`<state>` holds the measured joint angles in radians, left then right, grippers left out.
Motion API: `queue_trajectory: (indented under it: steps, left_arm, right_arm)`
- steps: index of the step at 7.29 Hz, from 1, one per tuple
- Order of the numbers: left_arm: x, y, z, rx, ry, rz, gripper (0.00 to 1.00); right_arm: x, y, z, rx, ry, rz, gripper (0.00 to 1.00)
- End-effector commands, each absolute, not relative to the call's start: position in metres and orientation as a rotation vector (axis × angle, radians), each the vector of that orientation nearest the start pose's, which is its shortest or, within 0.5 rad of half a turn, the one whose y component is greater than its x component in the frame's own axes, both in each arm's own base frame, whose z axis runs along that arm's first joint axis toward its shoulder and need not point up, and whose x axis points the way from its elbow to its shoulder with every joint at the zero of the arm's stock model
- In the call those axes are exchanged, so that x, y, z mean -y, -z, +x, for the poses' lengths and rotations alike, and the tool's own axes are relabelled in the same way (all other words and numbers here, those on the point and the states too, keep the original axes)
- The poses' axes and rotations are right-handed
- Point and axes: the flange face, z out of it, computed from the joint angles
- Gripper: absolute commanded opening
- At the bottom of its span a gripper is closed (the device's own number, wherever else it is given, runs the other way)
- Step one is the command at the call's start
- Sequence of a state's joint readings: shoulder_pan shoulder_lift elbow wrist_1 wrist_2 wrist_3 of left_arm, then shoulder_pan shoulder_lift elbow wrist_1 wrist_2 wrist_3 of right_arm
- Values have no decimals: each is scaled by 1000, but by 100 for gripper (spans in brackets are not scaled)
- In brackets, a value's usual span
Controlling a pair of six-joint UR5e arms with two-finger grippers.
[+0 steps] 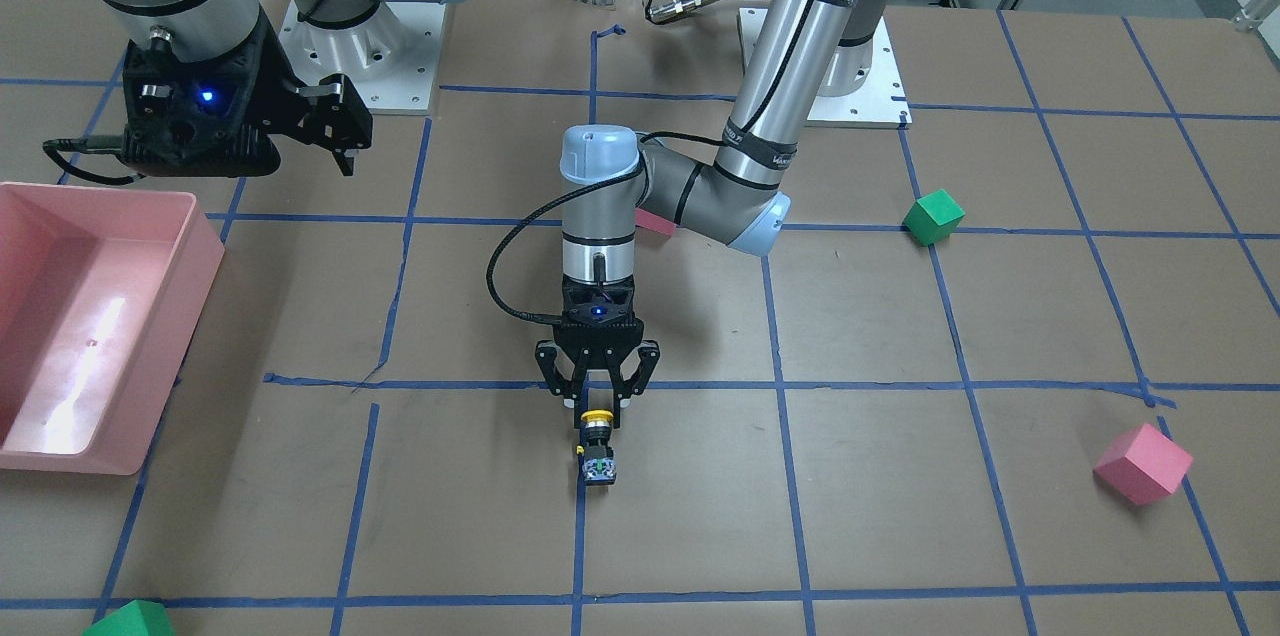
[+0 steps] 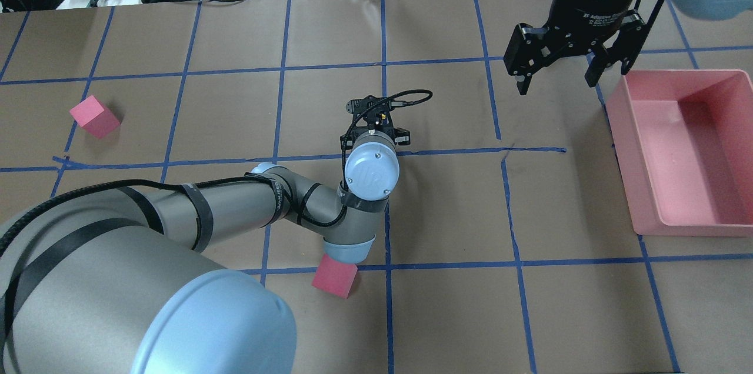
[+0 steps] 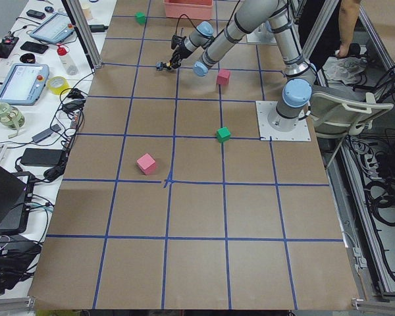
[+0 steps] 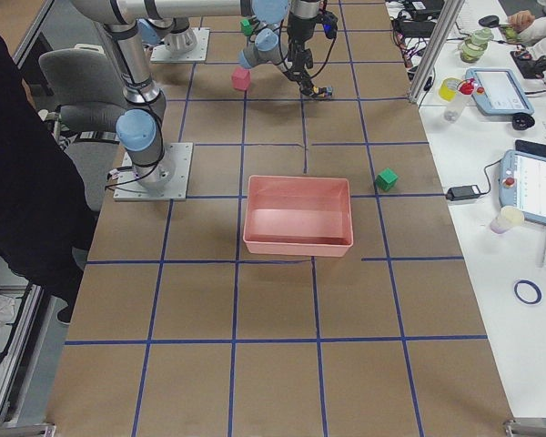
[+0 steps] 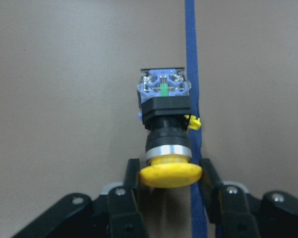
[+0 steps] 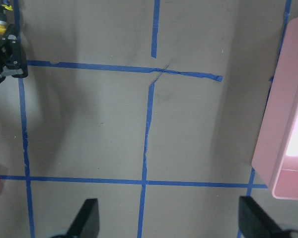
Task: Align button upright
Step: 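Lower the left gripper and grasp the button by its body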
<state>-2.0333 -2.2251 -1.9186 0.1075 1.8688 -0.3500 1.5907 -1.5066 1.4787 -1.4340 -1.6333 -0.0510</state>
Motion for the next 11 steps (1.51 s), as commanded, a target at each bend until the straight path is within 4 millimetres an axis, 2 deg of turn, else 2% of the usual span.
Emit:
queue_trajectory:
  steps: [1,2,3,4,5,6,7,8,9,11]
  left_arm:
    - [521,-194,-357,-2927,1077,47,1]
    - [527,-210,-340,-2980,943,16,1]
    - [528,-219,-332,-3049,755,-26,1]
    - [533,-239,-331,-3102,604,-162,1]
    - [547,-267,-327,-3125,468,-227,1]
    - [554,-283,-331,-3151,298,-407,1]
    - [556,-286,-338,-3201,197,-652,1]
    - [555,-275,-342,-3170,110,-928,1]
    - [552,-272,-354,-3242,-96,-1125,1]
    - [546,-252,-349,-3108,-412,-1320,1]
  right_arm:
    - [505,-488,135,-3209,-177,-120,100]
    - [504,-489,136,-3212,-175,-125,100]
    - [505,-489,135,-3214,-175,-123,100]
    - [504,-489,136,-3212,-175,-125,100]
    - [505,-489,135,-3212,-175,-125,100]
    - [504,-489,136,-3211,-175,-127,100]
    - [504,-489,136,-3211,-172,-125,100]
    - [504,-489,136,-3212,-175,-125,100]
    - [504,-489,135,-3212,-175,-123,100]
    - [504,-489,136,-3211,-177,-125,100]
